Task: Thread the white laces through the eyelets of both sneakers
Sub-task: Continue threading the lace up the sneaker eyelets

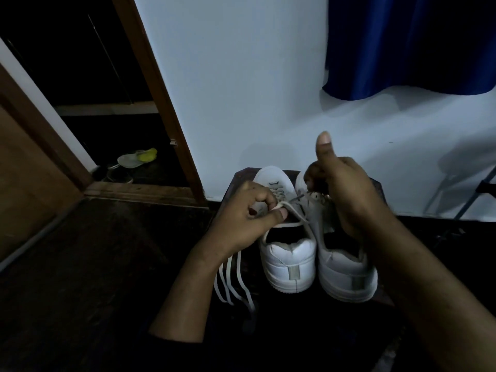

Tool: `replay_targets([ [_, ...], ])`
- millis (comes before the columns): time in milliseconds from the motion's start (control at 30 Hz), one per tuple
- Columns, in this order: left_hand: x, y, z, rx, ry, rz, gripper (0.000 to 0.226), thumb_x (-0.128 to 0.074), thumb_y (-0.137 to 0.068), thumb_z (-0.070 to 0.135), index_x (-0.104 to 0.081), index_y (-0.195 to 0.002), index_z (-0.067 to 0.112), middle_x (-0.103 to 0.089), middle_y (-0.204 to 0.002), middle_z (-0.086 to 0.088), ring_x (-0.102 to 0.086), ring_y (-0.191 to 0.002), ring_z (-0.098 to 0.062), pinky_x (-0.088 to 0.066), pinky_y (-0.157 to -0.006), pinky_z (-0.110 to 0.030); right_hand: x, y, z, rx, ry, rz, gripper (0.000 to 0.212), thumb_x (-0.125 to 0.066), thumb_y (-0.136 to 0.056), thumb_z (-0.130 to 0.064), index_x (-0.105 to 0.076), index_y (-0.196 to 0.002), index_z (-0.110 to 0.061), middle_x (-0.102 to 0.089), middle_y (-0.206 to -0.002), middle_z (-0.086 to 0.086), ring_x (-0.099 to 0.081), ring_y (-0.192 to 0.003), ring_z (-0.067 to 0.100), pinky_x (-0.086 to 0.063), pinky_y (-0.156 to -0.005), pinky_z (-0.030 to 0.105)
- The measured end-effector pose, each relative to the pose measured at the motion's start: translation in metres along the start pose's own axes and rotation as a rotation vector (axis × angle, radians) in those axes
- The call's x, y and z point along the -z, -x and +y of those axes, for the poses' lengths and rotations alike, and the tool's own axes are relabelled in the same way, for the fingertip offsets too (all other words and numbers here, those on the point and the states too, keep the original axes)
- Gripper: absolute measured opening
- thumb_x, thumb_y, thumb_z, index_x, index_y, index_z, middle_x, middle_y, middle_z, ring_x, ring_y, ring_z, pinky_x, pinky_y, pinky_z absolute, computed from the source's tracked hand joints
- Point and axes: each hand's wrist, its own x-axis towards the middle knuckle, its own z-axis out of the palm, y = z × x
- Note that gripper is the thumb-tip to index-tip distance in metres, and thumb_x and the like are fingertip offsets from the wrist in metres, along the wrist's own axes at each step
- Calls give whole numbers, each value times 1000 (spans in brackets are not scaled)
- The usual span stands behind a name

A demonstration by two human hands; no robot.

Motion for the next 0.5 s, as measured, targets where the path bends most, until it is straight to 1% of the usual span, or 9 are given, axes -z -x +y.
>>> replay_targets([
  [67,3,0,5,-6,162,25,27,-73,-80,50,-67,-78,24,-62,-105,1,-63,-111,-20,-51,-98,-52,5,2,-1,85,49,-26,81,-36,-97,-68,-60,-73,6,-62,-74,24,-53,-62,19,-42,-65,32],
  [133,5,0,9,10,291,33,28,-73,-86,44,-72,-85,16,-65,-111,-11,-65,-114,-28,-49,-102,-54,8,1,4,225,185,-146,53,-52,-95,-59,-66,-81,-11,-68,-78,9,-64,-73,14,-49,-72,32],
  [167,4,1,11,32,348,33,23,-73,-89,39,-73,-89,16,-66,-114,-15,-65,-115,-29,-49,-104,-53,7,1,7,265,270,-230,42,-59,-92,-59,-66,-86,-18,-69,-82,0,-66,-79,12,-51,-75,33],
  [233,2,2,14,72,442,37,17,-69,-96,29,-74,-97,13,-67,-113,-19,-67,-112,-28,-50,-104,-49,0,-1,15,326,452,-307,41,-62,-82,-66,-64,-89,-26,-67,-86,-7,-64,-83,9,-53,-77,37],
  [300,0,1,14,89,554,56,25,-64,-99,27,-72,-104,4,-70,-107,-20,-67,-106,-28,-49,-103,-47,-5,-3,19,373,531,-239,39,-61,-85,-62,-62,-85,-23,-66,-78,-5,-62,-76,12,-52,-73,39],
  [333,0,0,16,106,629,78,30,-64,-98,30,-72,-106,2,-71,-108,-20,-67,-108,-31,-48,-106,-48,-5,-3,19,365,452,-193,34,-63,-90,-54,-61,-83,-21,-67,-76,-2,-62,-74,17,-52,-72,40],
  [400,0,-3,19,133,777,109,43,-68,-94,38,-72,-111,-2,-69,-117,-26,-65,-118,-38,-46,-112,-52,-2,-4,16,277,123,-106,27,-62,-97,-40,-63,-82,-18,-71,-76,2,-65,-74,24,-52,-72,38],
  [433,1,-3,21,133,825,113,43,-68,-92,42,-74,-104,1,-71,-112,-24,-67,-116,-36,-48,-109,-49,1,-4,12,225,-34,-63,27,-61,-99,-36,-64,-82,-16,-72,-77,1,-66,-73,21,-52,-70,34],
  [500,2,-3,26,121,902,121,35,-65,-89,47,-75,-73,18,-73,-89,-5,-70,-98,-19,-53,-95,-34,4,-4,9,120,-241,-11,29,-58,-101,-32,-64,-85,-9,-70,-76,0,-60,-67,9,-47,-67,22],
])
